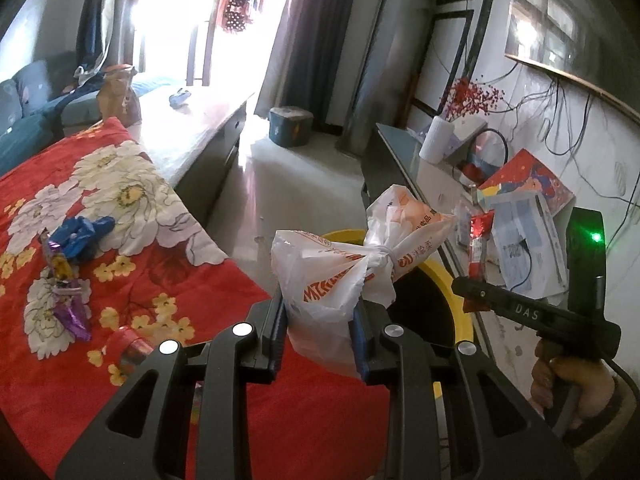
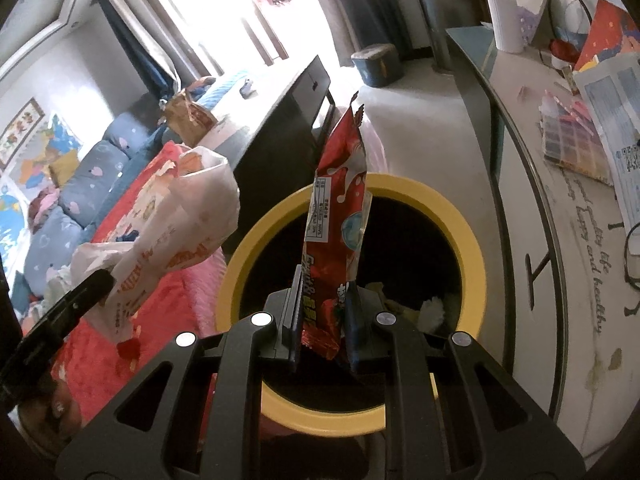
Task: Collect trash
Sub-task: 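Carry the red wrapper and white plastic bag in both tools over the bin, then open both tools to drop the wrapper and plastic bag into the bin, then move both tools back over the remaining trash on the bedspread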
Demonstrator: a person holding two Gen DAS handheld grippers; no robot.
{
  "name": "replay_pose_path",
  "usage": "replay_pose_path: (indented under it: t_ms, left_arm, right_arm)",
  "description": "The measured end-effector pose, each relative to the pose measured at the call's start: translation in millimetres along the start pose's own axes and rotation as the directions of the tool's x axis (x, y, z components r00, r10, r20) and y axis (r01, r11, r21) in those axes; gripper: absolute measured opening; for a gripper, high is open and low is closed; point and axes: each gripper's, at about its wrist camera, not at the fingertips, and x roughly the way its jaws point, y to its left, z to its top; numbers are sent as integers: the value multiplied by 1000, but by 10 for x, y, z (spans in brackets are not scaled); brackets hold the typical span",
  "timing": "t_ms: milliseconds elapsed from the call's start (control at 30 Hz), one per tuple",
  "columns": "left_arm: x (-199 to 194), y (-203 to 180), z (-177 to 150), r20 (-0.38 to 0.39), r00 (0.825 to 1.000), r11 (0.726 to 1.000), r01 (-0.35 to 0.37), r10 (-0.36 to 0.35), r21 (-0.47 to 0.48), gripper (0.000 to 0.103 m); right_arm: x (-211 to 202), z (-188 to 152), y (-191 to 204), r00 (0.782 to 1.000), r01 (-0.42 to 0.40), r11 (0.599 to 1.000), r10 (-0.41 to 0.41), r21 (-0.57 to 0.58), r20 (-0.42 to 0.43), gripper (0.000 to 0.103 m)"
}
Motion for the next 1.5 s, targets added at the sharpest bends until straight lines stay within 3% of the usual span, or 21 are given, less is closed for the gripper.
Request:
replay_pose_path:
  t_ms: [600,700,733,933,1367,1500]
  left_arm:
    - [336,-169,8,-56,998,999,-13,16,40,31]
    - [338,-183,29,-45,999,999,-16,18,37,56]
    - [325,-177,37,-40,999,999,-16,17,30,69]
    - [178,-128,71,-2,1000,1000,-24,24,7,92]
    - [-219,21,44,75,994,997,-79,80,-15,96]
    - [-309,98,34,80,993,996,-87,89,-30,96]
  right_arm:
    - [156,-79,-80,997,-25,1000,25,6,-76,16]
    - [140,-70,-71,996,-33,999,34,11,-77,27]
    - [119,-61,-80,997,-30,999,31,16,-69,35]
    - [-11,-7,-150,1000,17,998,-17,54,-7,52]
    - [-261,64,85,994,39,999,-39,2,104,75]
    - [-263,61,166,994,25,999,-23,-21,103,76]
